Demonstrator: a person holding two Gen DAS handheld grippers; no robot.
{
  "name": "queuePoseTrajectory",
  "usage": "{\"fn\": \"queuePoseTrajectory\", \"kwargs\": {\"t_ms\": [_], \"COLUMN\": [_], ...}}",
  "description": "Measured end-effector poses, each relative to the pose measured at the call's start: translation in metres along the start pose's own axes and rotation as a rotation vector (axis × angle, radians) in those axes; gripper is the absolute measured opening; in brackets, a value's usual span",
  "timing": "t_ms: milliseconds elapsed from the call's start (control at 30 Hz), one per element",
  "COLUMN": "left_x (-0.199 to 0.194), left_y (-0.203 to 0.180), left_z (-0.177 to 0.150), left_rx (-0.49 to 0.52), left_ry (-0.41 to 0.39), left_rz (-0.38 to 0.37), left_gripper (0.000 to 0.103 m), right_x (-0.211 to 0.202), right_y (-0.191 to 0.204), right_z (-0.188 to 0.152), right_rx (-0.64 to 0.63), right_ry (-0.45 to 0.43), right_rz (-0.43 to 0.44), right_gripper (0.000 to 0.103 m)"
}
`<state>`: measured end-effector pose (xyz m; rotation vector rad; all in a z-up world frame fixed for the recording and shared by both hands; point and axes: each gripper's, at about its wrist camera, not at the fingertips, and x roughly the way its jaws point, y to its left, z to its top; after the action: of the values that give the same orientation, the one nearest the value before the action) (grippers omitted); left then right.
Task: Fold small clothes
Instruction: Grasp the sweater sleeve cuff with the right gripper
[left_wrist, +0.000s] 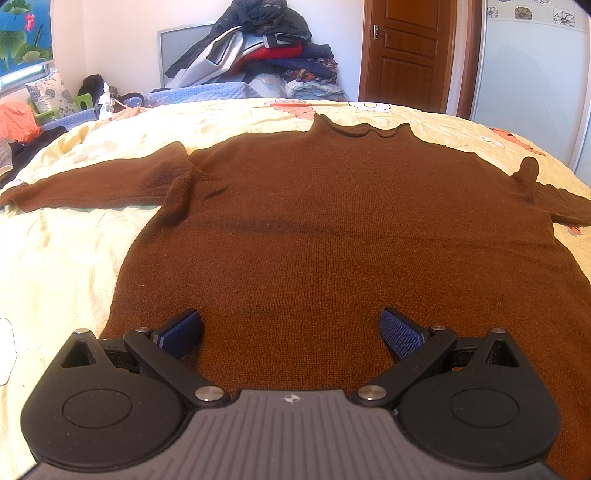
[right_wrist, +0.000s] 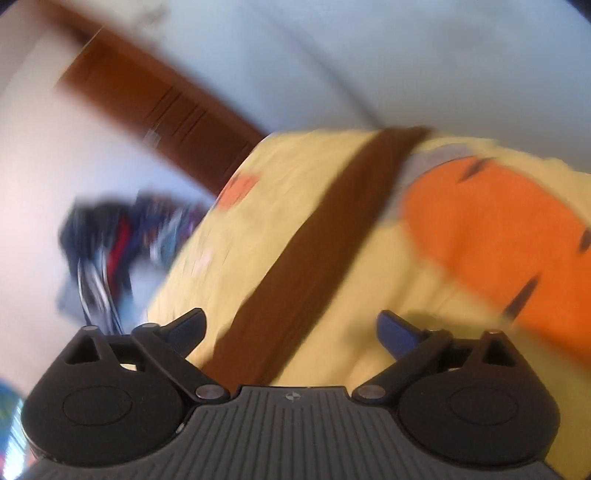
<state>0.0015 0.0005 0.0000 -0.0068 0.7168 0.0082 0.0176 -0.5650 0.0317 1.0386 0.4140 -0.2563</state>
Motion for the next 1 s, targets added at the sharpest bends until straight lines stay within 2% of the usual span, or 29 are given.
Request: {"fn": "queuePoseTrajectory", "kwargs": {"t_ms": [133, 233, 333, 500, 567, 600, 633, 667, 733, 800, 933, 1000], "left_x": [0.000, 0.000, 0.000, -0.001, -0.001, -0.001, -0.001, -0.001, -0.001, -0.001, -0.001, 0.000], "left_y": [0.000, 0.000, 0.001, 0.001, 0.001, 0.002, 0.001, 0.001, 0.002, 0.002, 0.002, 0.001], "left_z": [0.000, 0.000, 0.000, 0.000, 0.000, 0.000, 0.000, 0.000, 0.000, 0.000, 0.000, 0.000], "left_rx": [0.000, 0.000, -0.002, -0.002, -0.002, -0.002, -0.002, -0.002, -0.003, -0.003, -0.002, -0.002], "left_ry": [0.000, 0.000, 0.000, 0.000, 0.000, 0.000, 0.000, 0.000, 0.000, 0.000, 0.000, 0.000], "left_rz": [0.000, 0.000, 0.002, 0.002, 0.002, 0.001, 0.002, 0.002, 0.001, 0.002, 0.002, 0.002], "left_gripper": [0.103, 0.103, 0.103, 0.103, 0.103, 0.103, 0.103, 0.103, 0.103, 0.103, 0.103, 0.103], "right_x": [0.011, 0.025, 0.042, 0.061, 0.064, 0.065, 0.065, 0.063, 0.057, 0.048, 0.030, 0.020], "right_y": [-0.033, -0.047, -0.052, -0.053, -0.054, -0.055, -0.057, -0.054, -0.034, 0.002, 0.103, 0.156], "right_z": [0.029, 0.039, 0.058, 0.068, 0.067, 0.067, 0.068, 0.067, 0.062, 0.045, -0.024, -0.079], "right_rx": [0.082, 0.146, 0.191, 0.200, 0.198, 0.182, 0.167, 0.150, 0.076, -0.035, -0.312, -0.443], "right_ry": [-0.035, -0.036, -0.034, -0.039, -0.044, -0.046, -0.056, -0.067, -0.088, -0.087, -0.006, 0.059], "right_rz": [-0.017, 0.021, 0.035, 0.022, 0.010, -0.011, -0.024, -0.033, -0.040, 0.029, 0.242, 0.390], "right_gripper": [0.083, 0.076, 0.060, 0.036, 0.014, 0.010, 0.009, 0.013, 0.013, 0.013, 0.013, 0.013]}}
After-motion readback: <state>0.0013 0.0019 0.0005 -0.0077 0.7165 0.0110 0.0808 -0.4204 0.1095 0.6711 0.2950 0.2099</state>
